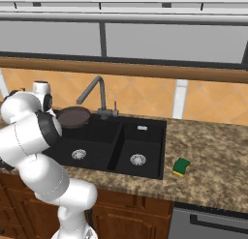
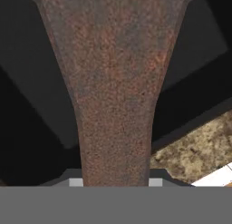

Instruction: Pick the pan and sponge and place them into the sink. Then turn on the water.

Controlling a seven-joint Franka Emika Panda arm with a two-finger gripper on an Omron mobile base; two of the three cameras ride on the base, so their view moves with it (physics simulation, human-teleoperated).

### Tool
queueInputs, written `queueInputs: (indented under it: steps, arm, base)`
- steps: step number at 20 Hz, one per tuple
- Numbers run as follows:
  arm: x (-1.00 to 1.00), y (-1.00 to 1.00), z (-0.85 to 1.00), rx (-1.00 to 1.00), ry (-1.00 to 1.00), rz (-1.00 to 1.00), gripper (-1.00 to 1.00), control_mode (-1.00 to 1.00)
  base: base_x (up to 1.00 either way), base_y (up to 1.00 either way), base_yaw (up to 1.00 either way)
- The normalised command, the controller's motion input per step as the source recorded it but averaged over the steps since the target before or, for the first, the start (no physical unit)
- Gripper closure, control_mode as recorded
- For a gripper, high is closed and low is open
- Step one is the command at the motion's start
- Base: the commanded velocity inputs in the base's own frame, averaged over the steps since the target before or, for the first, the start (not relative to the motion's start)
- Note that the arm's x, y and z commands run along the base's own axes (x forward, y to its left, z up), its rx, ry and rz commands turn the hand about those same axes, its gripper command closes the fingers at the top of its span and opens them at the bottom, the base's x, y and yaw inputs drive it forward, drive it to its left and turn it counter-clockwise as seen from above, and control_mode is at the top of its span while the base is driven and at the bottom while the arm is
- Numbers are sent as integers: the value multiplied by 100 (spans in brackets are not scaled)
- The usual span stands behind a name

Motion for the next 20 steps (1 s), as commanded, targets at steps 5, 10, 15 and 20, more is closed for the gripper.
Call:
queueInputs:
  steps: [5,10,15,20]
  arm:
    - [0,26,-16,0,0,-69,100,-100]
    - [6,5,-2,0,0,-12,100,-100]
    - [5,0,0,0,0,-4,100,-100]
    - [27,0,-20,0,0,-16,100,-100]
  base:
    - [0,0,0]
    - [0,0,0]
    - [0,0,0]
    - [0,0,0]
